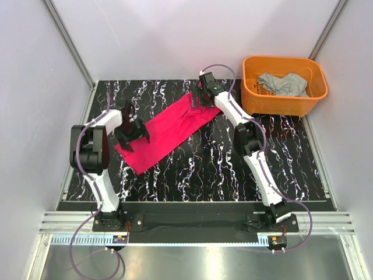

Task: Fold and stack the t-shirts
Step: Fold the tshirt

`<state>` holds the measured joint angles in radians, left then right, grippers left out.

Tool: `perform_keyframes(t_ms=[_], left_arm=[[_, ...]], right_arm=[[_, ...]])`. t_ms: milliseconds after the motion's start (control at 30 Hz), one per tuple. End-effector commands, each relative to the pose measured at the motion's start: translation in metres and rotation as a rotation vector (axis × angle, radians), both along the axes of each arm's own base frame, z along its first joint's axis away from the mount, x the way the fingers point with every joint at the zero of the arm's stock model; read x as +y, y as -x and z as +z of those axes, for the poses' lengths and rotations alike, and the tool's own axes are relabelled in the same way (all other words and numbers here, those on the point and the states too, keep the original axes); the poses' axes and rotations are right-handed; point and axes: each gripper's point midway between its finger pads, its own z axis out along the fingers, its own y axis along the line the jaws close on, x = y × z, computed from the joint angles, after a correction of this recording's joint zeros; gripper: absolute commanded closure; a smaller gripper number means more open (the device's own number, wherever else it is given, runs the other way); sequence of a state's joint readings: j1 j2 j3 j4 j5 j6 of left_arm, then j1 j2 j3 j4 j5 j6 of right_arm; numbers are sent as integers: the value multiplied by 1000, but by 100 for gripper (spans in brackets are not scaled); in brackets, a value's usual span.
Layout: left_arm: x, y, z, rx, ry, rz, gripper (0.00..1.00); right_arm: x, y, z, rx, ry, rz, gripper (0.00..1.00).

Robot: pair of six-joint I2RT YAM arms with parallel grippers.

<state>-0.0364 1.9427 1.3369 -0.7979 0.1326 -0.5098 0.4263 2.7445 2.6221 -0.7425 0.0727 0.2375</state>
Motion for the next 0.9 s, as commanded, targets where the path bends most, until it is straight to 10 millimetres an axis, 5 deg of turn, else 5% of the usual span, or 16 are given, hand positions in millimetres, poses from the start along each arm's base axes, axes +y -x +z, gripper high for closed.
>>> perform_keyframes(t_ms=[0, 167, 500, 833, 867], left_arm=[[-33, 59, -30, 167, 175, 86, 5], [-67, 95, -23, 182, 258, 103, 5], [-190, 164, -11, 187, 374, -22, 4], [-231, 194, -10, 202, 385, -130, 4], [-236, 190, -4, 177, 393, -146, 4]], right_arm=[[15, 10, 13, 4, -27, 87, 6], [21, 25, 11, 44, -47, 166, 5], [16, 51, 1, 100, -2, 334, 2], [-4, 10, 1, -26, 56, 473, 0], [-1, -1, 16, -77, 41, 474, 0]])
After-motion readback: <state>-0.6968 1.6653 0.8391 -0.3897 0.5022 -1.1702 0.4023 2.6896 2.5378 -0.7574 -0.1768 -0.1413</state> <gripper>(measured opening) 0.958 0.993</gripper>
